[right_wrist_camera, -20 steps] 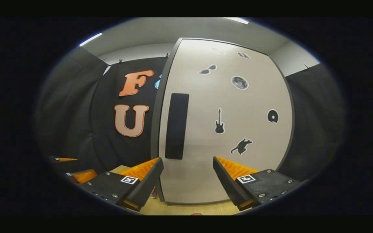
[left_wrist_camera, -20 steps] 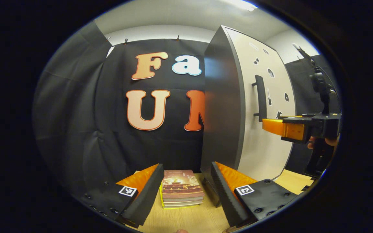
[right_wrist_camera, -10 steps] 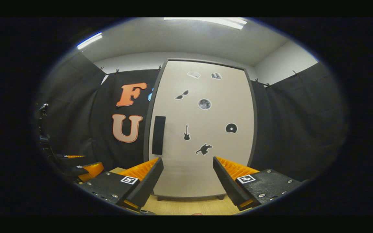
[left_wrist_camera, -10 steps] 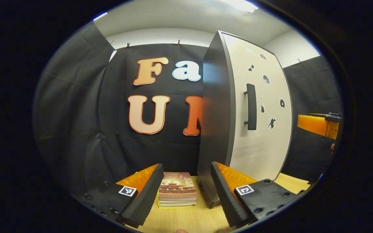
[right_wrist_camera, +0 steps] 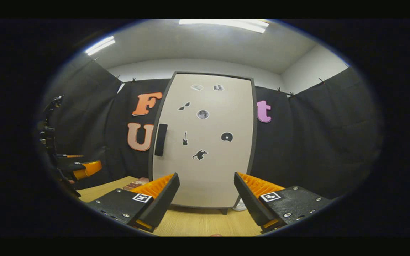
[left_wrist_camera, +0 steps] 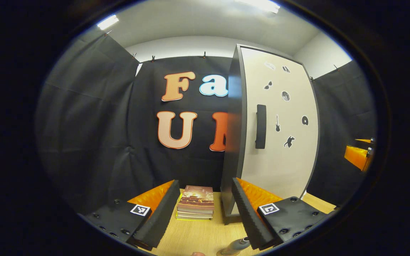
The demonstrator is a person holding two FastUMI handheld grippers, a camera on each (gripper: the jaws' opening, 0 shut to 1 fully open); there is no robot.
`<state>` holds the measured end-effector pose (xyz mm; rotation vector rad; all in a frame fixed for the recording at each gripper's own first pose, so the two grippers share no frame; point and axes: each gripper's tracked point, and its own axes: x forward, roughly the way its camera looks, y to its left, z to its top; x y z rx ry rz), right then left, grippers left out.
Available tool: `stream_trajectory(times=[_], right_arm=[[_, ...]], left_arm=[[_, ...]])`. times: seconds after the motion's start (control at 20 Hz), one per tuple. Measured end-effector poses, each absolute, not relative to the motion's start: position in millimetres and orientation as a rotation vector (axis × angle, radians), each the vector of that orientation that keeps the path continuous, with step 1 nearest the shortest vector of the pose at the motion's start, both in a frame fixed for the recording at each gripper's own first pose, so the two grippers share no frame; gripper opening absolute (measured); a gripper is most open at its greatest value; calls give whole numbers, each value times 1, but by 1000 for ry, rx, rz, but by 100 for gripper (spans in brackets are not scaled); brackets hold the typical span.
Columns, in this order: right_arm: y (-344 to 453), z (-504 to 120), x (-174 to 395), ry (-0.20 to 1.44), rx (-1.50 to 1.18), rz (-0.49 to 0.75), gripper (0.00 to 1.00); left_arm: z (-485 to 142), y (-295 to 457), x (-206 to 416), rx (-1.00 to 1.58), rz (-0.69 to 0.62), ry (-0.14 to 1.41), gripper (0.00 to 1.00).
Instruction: Open the cabinet door with the right hand, grasp the bottle in the cabinet with the left hand and place it on the coaster, then close the cabinet door with the right hand.
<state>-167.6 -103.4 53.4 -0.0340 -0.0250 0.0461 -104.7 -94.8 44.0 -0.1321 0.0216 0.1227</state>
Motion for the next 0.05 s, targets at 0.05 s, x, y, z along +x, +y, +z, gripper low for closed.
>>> stream_trajectory(times=[0.05], right_arm=[[-107,51,-171,-25,-26,54,95]], left_arm=[[46,-95,-112,-127,136,20,96]])
